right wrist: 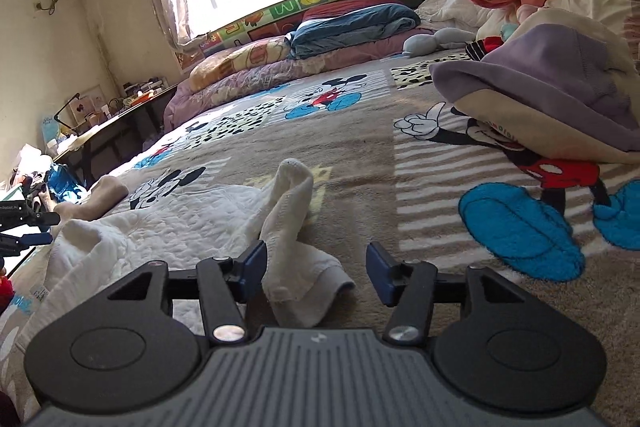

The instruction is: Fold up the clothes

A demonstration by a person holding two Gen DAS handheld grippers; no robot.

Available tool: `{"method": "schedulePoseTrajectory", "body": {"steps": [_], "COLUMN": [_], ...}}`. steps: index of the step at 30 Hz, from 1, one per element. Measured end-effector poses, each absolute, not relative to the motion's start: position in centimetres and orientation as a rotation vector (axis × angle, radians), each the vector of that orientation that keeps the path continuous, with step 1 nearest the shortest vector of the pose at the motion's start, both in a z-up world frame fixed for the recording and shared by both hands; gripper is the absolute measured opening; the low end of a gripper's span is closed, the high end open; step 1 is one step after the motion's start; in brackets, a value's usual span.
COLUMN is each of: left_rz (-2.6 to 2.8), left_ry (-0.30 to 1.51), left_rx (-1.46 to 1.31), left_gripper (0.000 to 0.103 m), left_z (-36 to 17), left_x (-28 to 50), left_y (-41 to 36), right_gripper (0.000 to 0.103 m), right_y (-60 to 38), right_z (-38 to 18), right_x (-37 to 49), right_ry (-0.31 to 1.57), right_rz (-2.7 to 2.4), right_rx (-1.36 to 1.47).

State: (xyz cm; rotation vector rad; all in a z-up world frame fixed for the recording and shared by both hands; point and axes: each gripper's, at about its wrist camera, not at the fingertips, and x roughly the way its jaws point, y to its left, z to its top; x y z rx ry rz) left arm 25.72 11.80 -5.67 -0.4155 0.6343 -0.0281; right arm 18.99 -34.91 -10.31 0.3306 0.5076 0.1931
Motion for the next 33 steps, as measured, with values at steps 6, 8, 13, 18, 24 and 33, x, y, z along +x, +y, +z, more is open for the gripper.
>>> {"method": "schedulePoseTrajectory", "body": {"steps": [6, 8, 13, 18, 24, 33], "left_rz": [-0.047, -0.046, -0.033, -0.053, -0.016, 0.178], "left_ry": [0.685, 0.700, 0.722, 0.746, 0.691, 0.535], "left_rx": [-0.438, -0.421, -0.358, -0.251, 0.112, 0.544], "left_gripper": [0.057, 0.057, 0.055, 0.032, 0.009, 0.008], "left_z": [-7.4, -7.7, -9.0, -10.6, -11.0, -11.4], "left_x": [21.4, 21.2, 21.8, 22.8, 22.4, 21.5], "left_y": [10.8, 10.0, 8.5, 7.2, 4.8, 4.2], "right_gripper": [0.060, 0.060, 0.060, 0.060, 0.061, 0.062], "right_y": [-33.8, -32.7, -29.1, -26.1, -25.9, -26.5], "right_z": [-10.7, -10.4, -10.4, -12.7, -14.0, -14.5], "right_x": [16.3, 15.8, 15.1, 15.0, 15.5, 15.7], "right_ry": [0.498, 0.475, 0.407, 0.449, 0.486, 0.500], "right_rz": [0.229, 0.262, 0.349, 0.405, 0.392, 0.401], "right_rx": [0.356, 0.315, 0.168, 0.018, 0.020, 0.059]}}
